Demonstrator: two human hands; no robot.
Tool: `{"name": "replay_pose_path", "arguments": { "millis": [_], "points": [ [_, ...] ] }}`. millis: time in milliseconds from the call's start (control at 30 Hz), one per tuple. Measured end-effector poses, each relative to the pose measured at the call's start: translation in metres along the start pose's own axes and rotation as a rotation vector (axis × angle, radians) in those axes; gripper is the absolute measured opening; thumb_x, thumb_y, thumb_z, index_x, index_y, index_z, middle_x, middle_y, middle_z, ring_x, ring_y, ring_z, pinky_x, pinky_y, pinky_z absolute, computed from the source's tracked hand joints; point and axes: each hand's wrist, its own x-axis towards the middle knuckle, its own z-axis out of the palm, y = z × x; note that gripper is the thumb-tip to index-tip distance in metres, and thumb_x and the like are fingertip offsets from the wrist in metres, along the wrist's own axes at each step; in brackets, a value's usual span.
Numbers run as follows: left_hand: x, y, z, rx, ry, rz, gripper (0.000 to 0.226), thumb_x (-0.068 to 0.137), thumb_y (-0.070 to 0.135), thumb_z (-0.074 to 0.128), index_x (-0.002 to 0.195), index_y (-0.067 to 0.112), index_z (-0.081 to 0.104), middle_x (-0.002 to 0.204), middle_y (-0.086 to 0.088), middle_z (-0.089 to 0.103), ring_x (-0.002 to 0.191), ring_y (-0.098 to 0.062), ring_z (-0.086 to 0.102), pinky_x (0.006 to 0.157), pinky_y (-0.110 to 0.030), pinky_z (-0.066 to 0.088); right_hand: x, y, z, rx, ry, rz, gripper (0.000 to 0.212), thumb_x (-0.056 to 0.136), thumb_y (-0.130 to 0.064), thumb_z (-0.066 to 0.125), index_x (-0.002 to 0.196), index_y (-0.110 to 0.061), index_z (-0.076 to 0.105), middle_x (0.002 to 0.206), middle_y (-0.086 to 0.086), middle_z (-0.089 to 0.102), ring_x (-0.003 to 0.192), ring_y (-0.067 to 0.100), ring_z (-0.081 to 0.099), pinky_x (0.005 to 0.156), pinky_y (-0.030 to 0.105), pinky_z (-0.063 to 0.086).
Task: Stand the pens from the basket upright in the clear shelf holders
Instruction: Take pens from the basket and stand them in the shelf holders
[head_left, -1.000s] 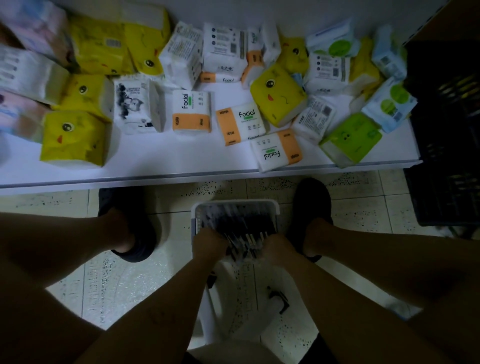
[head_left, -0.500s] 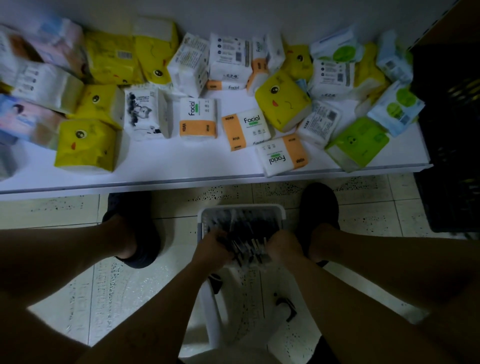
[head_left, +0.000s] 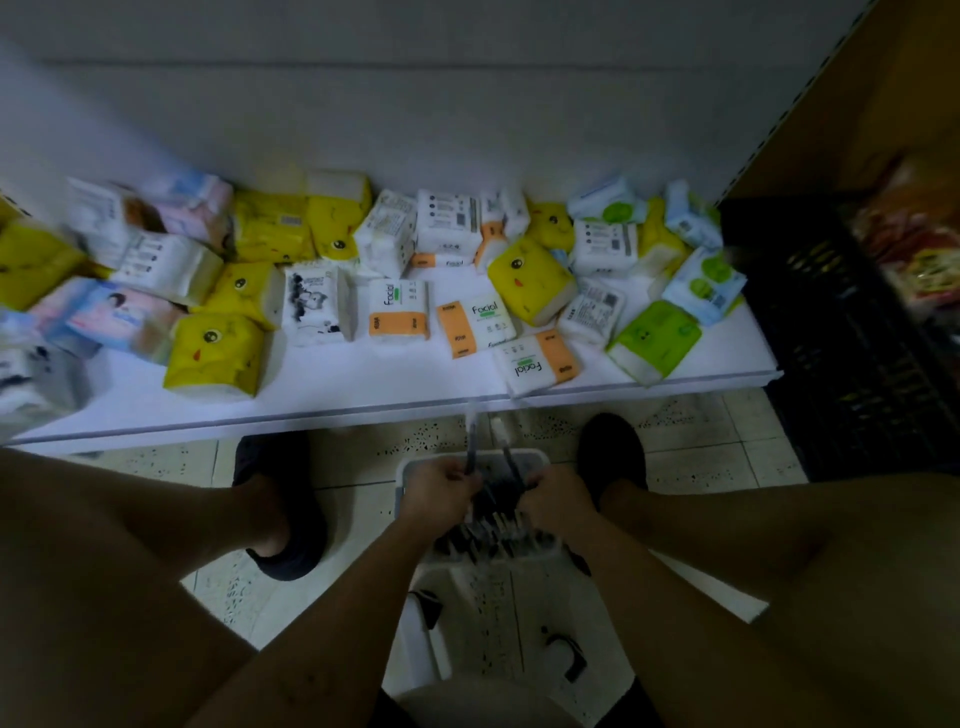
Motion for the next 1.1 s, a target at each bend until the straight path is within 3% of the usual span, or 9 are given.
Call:
{"name": "replay_pose_path", "arguments": {
  "millis": [67, 133, 200, 367, 500, 667, 833, 1000, 1100],
  "points": [
    [-0.01, 0.013, -0.006, -0.005, 0.032, 0.047, 0.018, 0.094, 0.024, 0.061, 0.098, 0.008, 0.068, 0.089, -0.011, 0.069, 0.085, -0.024, 0.068, 0.081, -0.037, 0.057, -0.012, -0.009, -0.005, 0.095, 0.014, -0.04, 0.014, 0.078, 0.003, 0.057, 0.081, -0.007, 0.065, 0.068, 0.008, 0.059, 0.062, 0.02, 0.057, 0.056, 0.025, 0.048],
    [-0.022, 0.027, -0.015, -0.016, 0.081, 0.115, 0.019, 0.093, 0.02, 0.062, 0.09, 0.002, 0.066, 0.08, -0.013, 0.066, 0.07, -0.019, 0.065, 0.066, -0.025, 0.056, -0.025, -0.021, -0.01, 0.174, 0.006, -0.069, 0.014, 0.08, 0.001, 0.057, 0.085, -0.009, 0.065, 0.072, 0.009, 0.064, 0.066, 0.021, 0.064, 0.065, 0.035, 0.056],
    [-0.034, 0.041, -0.025, -0.083, 0.118, 0.174, 0.012, 0.09, 0.008, 0.065, 0.088, -0.004, 0.062, 0.073, -0.011, 0.059, 0.059, -0.018, 0.059, 0.056, -0.027, 0.054, -0.036, -0.035, -0.014, 0.258, -0.003, -0.104, 0.009, 0.081, 0.0, 0.06, 0.087, -0.007, 0.06, 0.08, 0.014, 0.063, 0.074, 0.024, 0.067, 0.073, 0.043, 0.057],
    [-0.059, 0.077, -0.06, -0.055, 0.176, 0.405, 0.028, 0.084, 0.002, 0.069, 0.104, 0.02, 0.061, 0.074, -0.004, 0.063, 0.067, -0.023, 0.065, 0.065, -0.036, 0.057, -0.058, -0.08, -0.033, 0.362, 0.148, -0.323, 0.007, 0.081, -0.013, 0.067, 0.082, -0.012, 0.06, 0.083, 0.009, 0.069, 0.081, 0.03, 0.068, 0.075, 0.046, 0.056],
    [-0.076, 0.109, -0.093, -0.096, 0.283, 0.54, 0.029, 0.083, 0.004, 0.066, 0.093, 0.03, 0.059, 0.075, -0.008, 0.064, 0.065, -0.026, 0.064, 0.062, -0.04, 0.055, -0.081, -0.124, -0.056, 0.415, 0.234, -0.53, 0.009, 0.088, -0.009, 0.066, 0.083, -0.008, 0.059, 0.08, 0.01, 0.068, 0.079, 0.027, 0.07, 0.076, 0.053, 0.057],
    [-0.109, 0.161, -0.132, -0.191, 0.399, 0.74, 0.009, 0.09, 0.017, 0.065, 0.084, 0.024, 0.062, 0.079, -0.001, 0.066, 0.081, -0.027, 0.068, 0.076, -0.051, 0.056, -0.123, -0.195, -0.091, 0.435, 0.297, -0.816, 0.01, 0.093, -0.015, 0.061, 0.085, -0.02, 0.063, 0.079, 0.003, 0.069, 0.081, 0.025, 0.069, 0.07, 0.042, 0.06],
    [-0.157, 0.218, -0.176, -0.141, 0.552, 0.962, 0.014, 0.087, 0.023, 0.07, 0.075, 0.026, 0.063, 0.07, 0.013, 0.068, 0.072, -0.006, 0.066, 0.069, -0.021, 0.052, -0.174, -0.26, -0.128, 0.316, 0.371, -1.07, 0.011, 0.092, -0.03, 0.061, 0.089, -0.022, 0.068, 0.077, -0.006, 0.071, 0.074, 0.012, 0.068, 0.072, 0.046, 0.058],
    [-0.202, 0.268, -0.215, -0.097, 0.599, 1.114, 0.009, 0.089, 0.013, 0.067, 0.094, 0.02, 0.065, 0.085, 0.001, 0.07, 0.078, -0.016, 0.068, 0.069, -0.037, 0.058, -0.215, -0.314, -0.159, 0.277, 0.421, -1.233, 0.006, 0.089, -0.021, 0.065, 0.095, -0.022, 0.066, 0.078, 0.001, 0.071, 0.075, 0.017, 0.07, 0.072, 0.05, 0.056],
    [-0.222, 0.294, -0.236, -0.056, 0.687, 1.147, 0.018, 0.087, 0.01, 0.069, 0.103, 0.018, 0.065, 0.093, 0.005, 0.069, 0.082, -0.015, 0.067, 0.073, -0.043, 0.058, -0.236, -0.343, -0.177, 0.303, 0.41, -1.288, 0.022, 0.085, -0.015, 0.069, 0.096, -0.03, 0.059, 0.078, -0.001, 0.069, 0.069, 0.017, 0.071, 0.069, 0.049, 0.058]
  ]
}}
